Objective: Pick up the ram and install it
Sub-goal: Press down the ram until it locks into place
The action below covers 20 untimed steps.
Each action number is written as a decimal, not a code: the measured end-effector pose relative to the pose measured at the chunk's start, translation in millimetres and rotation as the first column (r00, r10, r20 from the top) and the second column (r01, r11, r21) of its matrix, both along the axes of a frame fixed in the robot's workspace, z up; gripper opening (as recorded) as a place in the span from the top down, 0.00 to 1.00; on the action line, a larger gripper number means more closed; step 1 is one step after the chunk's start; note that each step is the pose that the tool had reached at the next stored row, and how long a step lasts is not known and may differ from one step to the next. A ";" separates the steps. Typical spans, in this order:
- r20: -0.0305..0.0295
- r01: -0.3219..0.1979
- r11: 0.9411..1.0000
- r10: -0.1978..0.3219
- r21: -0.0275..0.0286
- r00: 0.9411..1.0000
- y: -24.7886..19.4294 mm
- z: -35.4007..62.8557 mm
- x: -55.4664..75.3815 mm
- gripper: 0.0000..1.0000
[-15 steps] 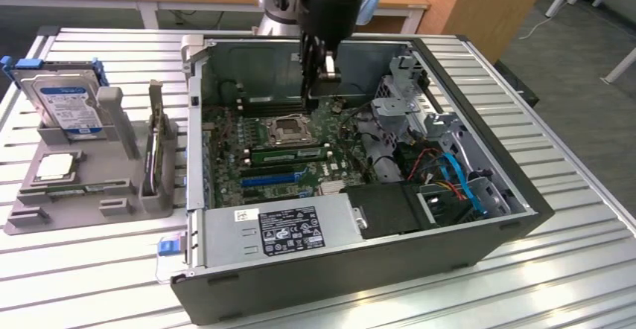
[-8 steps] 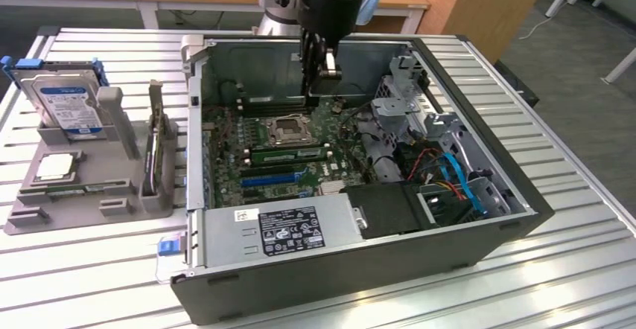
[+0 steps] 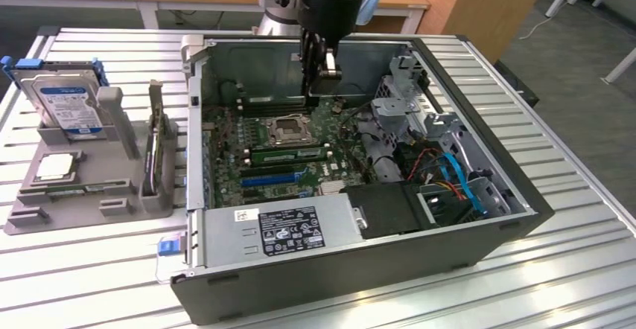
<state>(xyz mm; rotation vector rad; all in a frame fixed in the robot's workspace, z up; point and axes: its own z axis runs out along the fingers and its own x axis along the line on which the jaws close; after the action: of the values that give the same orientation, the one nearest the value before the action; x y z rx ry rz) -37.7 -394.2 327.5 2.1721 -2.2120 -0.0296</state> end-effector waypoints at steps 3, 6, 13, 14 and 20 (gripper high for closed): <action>0.000 0.000 1.000 0.000 0.000 1.000 0.0 0.0 0.0 0.67; 0.000 0.000 1.000 0.000 0.000 1.000 0.0 0.0 0.0 0.65; 0.000 0.000 1.000 0.000 0.000 1.000 0.0 0.0 0.0 0.55; 0.000 0.000 1.000 0.000 0.000 1.000 0.0 0.0 0.0 0.61; 0.000 0.000 1.000 0.000 0.000 1.000 0.0 0.0 0.0 0.85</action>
<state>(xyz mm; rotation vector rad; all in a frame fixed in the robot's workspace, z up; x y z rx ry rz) -37.7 -394.2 327.5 2.1721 -2.2120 -0.0296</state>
